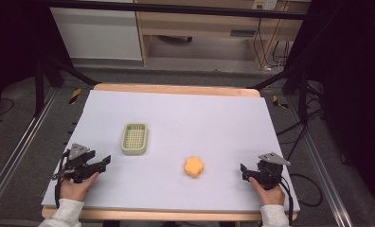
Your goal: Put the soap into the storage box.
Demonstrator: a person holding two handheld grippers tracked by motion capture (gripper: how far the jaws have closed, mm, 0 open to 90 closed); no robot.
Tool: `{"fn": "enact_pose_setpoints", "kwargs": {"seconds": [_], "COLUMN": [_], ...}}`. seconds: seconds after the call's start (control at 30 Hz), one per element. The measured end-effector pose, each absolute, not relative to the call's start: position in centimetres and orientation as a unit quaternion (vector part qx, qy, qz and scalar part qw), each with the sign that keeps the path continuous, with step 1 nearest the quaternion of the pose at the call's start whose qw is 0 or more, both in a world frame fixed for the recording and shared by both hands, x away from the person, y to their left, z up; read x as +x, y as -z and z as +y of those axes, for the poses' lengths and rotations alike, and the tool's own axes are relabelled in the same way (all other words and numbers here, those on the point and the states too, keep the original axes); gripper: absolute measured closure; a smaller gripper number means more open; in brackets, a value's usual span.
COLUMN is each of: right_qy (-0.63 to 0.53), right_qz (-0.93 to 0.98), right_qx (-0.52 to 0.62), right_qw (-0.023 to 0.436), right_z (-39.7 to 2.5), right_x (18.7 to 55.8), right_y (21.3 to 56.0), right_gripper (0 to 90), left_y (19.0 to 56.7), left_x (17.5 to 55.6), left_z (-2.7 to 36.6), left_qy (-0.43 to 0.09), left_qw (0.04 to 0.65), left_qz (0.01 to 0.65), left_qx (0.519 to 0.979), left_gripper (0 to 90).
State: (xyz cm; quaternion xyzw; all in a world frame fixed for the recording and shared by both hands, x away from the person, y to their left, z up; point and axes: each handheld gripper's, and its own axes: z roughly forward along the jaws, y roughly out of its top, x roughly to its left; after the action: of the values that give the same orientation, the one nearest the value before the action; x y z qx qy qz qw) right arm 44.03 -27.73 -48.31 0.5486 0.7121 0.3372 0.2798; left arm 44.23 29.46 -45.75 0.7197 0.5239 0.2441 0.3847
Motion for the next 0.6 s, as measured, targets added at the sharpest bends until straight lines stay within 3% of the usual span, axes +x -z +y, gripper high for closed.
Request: {"fn": "enact_pose_setpoints", "kwargs": {"seconds": [0.6], "right_qy": [-0.362], "right_qz": [0.695], "right_qx": [0.551], "right_qw": [0.287], "right_z": [-27.5], "right_x": [43.8], "right_y": [48.2], "right_gripper": [5.0], "left_y": [45.3], "left_x": [43.5], "left_z": [27.1], "left_qy": [-0.23], "left_qw": [0.402], "left_qz": [0.495], "left_qx": [0.735], "left_gripper": [35.1]}}
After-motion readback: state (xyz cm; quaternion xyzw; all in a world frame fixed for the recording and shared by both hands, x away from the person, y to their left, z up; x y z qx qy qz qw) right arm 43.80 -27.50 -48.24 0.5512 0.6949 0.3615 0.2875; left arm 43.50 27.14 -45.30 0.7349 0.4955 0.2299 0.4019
